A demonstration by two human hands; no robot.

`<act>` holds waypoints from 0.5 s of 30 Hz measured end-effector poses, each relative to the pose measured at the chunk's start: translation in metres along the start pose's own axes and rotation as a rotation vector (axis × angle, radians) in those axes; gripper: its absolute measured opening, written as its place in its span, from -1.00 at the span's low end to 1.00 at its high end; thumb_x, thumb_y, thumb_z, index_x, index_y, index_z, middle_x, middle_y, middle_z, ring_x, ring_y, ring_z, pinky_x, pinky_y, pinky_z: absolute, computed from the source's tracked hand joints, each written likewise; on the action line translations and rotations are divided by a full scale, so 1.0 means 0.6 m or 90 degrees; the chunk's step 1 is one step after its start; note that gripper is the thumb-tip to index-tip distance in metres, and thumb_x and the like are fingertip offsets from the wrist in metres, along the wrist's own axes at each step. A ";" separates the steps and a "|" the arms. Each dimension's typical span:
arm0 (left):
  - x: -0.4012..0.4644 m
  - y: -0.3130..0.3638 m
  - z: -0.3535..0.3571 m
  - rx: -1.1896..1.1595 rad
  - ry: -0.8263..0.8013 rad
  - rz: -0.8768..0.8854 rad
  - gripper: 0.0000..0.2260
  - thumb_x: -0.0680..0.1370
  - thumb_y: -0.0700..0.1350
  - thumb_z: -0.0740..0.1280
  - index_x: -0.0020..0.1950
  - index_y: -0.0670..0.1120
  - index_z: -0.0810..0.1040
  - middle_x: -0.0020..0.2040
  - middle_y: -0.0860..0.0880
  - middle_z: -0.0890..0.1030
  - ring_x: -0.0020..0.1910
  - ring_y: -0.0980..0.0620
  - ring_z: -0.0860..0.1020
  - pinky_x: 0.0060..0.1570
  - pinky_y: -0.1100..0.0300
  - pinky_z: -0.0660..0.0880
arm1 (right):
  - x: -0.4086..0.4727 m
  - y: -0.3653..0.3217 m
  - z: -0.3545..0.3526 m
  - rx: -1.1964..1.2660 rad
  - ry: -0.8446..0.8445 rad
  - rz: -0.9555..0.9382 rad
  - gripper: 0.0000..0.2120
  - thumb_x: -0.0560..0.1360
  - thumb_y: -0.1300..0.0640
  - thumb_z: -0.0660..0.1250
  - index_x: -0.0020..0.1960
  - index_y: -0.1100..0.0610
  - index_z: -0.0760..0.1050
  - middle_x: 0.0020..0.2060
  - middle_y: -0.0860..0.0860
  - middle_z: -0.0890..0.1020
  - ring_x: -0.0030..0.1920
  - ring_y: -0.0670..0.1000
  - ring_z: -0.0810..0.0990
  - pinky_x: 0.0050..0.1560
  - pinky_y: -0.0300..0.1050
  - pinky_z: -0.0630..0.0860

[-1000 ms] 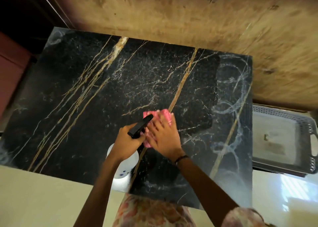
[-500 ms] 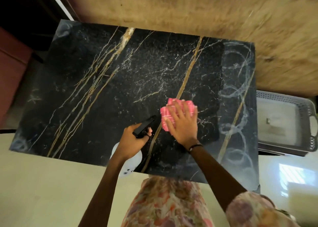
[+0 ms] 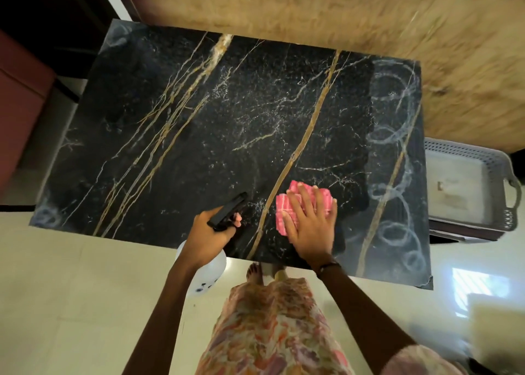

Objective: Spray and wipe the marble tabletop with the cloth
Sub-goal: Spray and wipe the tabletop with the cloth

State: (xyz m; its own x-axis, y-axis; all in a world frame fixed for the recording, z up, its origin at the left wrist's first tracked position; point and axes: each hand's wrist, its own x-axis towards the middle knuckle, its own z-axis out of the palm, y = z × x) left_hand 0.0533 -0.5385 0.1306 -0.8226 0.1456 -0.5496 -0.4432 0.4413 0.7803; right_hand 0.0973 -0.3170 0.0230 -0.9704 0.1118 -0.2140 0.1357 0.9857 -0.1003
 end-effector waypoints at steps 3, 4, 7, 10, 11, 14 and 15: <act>-0.019 -0.011 -0.007 0.016 0.009 0.011 -0.74 0.47 -0.39 0.31 -0.20 -0.01 0.58 -0.36 0.09 0.62 -0.42 0.26 0.55 -0.41 0.40 0.40 | 0.004 -0.100 0.010 0.002 0.007 -0.088 -0.46 0.59 -0.24 -0.11 0.50 -0.07 0.16 0.52 0.02 0.13 0.52 0.16 0.10 0.40 0.45 -0.02; -0.025 -0.013 -0.008 0.021 0.007 0.013 -0.74 0.47 -0.38 0.32 -0.24 -0.01 0.55 -0.43 0.10 0.60 -0.47 0.23 0.53 -0.43 0.39 0.39 | -0.007 -0.130 0.016 0.007 0.009 -0.130 -0.47 0.59 -0.23 -0.09 0.50 -0.05 0.16 0.52 0.02 0.15 0.52 0.17 0.10 0.39 0.47 0.03; -0.041 -0.024 -0.007 0.023 -0.006 0.005 -0.75 0.49 -0.31 0.35 -0.25 0.02 0.49 -0.53 0.18 0.56 -0.51 0.24 0.53 -0.46 0.40 0.40 | -0.054 -0.171 0.036 0.031 0.003 -0.209 -0.48 0.61 -0.23 -0.14 0.47 -0.02 0.16 0.48 0.03 0.31 0.52 0.18 0.11 0.42 0.45 0.04; -0.052 -0.033 -0.003 0.017 -0.002 0.005 -0.80 0.49 -0.32 0.34 -0.21 -0.03 0.56 -0.43 0.12 0.60 -0.49 0.25 0.52 -0.29 0.26 0.42 | -0.099 -0.123 0.050 0.008 -0.004 -0.235 -0.46 0.61 -0.26 -0.09 0.50 -0.06 0.17 0.50 0.00 0.27 0.53 0.12 0.06 0.44 0.39 -0.02; -0.055 -0.036 -0.001 0.005 -0.003 0.003 -0.82 0.49 -0.35 0.32 -0.17 -0.08 0.59 -0.33 0.08 0.63 -0.47 0.23 0.53 -0.21 0.20 0.42 | -0.112 -0.093 0.052 0.006 -0.001 -0.218 -0.46 0.60 -0.27 -0.06 0.50 -0.07 0.18 0.50 0.00 0.28 0.53 0.11 0.08 0.44 0.38 -0.02; -0.068 -0.034 0.007 -0.015 -0.010 -0.011 -0.84 0.50 -0.34 0.32 -0.08 -0.10 0.61 -0.15 -0.09 0.63 -0.42 0.16 0.49 -0.12 0.16 0.40 | -0.143 0.026 0.046 0.000 0.014 -0.109 -0.44 0.59 -0.26 -0.09 0.50 -0.03 0.19 0.50 0.05 0.26 0.52 0.13 0.10 0.43 0.36 0.03; -0.070 -0.033 0.010 -0.015 -0.013 -0.010 -0.84 0.50 -0.32 0.33 -0.09 -0.07 0.61 -0.14 -0.09 0.63 -0.40 0.16 0.48 -0.18 0.19 0.42 | -0.146 0.067 0.041 -0.003 0.015 -0.076 -0.43 0.60 -0.26 -0.12 0.50 -0.01 0.21 0.51 0.06 0.24 0.53 0.15 0.10 0.42 0.36 0.07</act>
State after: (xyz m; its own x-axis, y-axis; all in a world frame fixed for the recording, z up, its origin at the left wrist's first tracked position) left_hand 0.0988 -0.5482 0.1362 -0.8081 0.1574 -0.5676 -0.4642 0.4231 0.7782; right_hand 0.1925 -0.2902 0.0136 -0.9842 -0.0039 -0.1773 0.0174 0.9928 -0.1187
